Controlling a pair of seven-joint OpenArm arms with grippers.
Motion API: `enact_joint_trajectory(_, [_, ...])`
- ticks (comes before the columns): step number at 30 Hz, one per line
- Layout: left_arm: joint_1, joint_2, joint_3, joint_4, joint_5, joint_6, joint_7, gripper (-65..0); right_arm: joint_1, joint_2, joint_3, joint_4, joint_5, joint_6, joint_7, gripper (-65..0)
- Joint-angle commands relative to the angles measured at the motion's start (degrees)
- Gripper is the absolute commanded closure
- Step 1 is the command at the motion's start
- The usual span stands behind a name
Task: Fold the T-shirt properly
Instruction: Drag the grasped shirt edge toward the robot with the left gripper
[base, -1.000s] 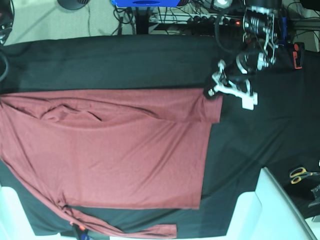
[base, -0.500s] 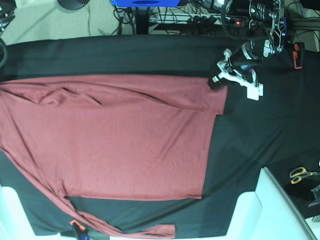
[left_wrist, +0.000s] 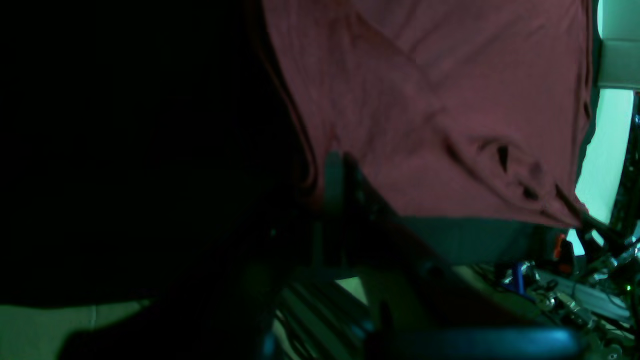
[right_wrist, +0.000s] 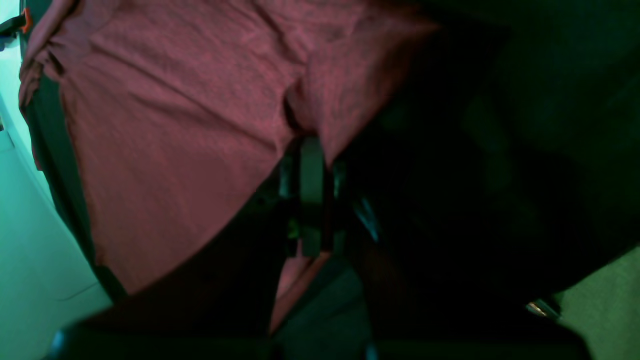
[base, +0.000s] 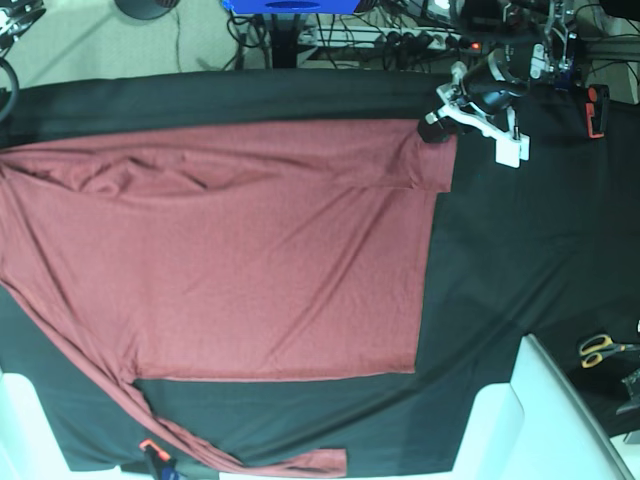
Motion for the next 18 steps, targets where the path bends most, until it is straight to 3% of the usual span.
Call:
enact_joint_trajectory(1, [0.48,-0.71,-0.75,1.03,-0.63,-0.53,-0.64,0.0,0.11,1.69,0.28,1.07,0.77,0.41,0.66,-0.2])
enact_joint_trajectory(7, [3.64,-0.97,-5.14,4.54,-0.63,-0.53,-0.55,0.0,-3.06,1.08,0.28,3.8,2.79,0.58,-0.13,-0.2])
enact_joint_trajectory(11, [4.35,-0.97,-4.88,4.72,-0.55,-0.53,-0.55,0.0,-5.43,0.37,0.28,7.31,6.05,0.41,-1.18,-0.2])
enact_joint_trajectory(18, [4.87,-0.88,-4.62,4.63,-0.55,-0.53,-0.55,0.0,-7.45,-1.91,0.28,7.67,6.05,0.41,-1.1,-0.2])
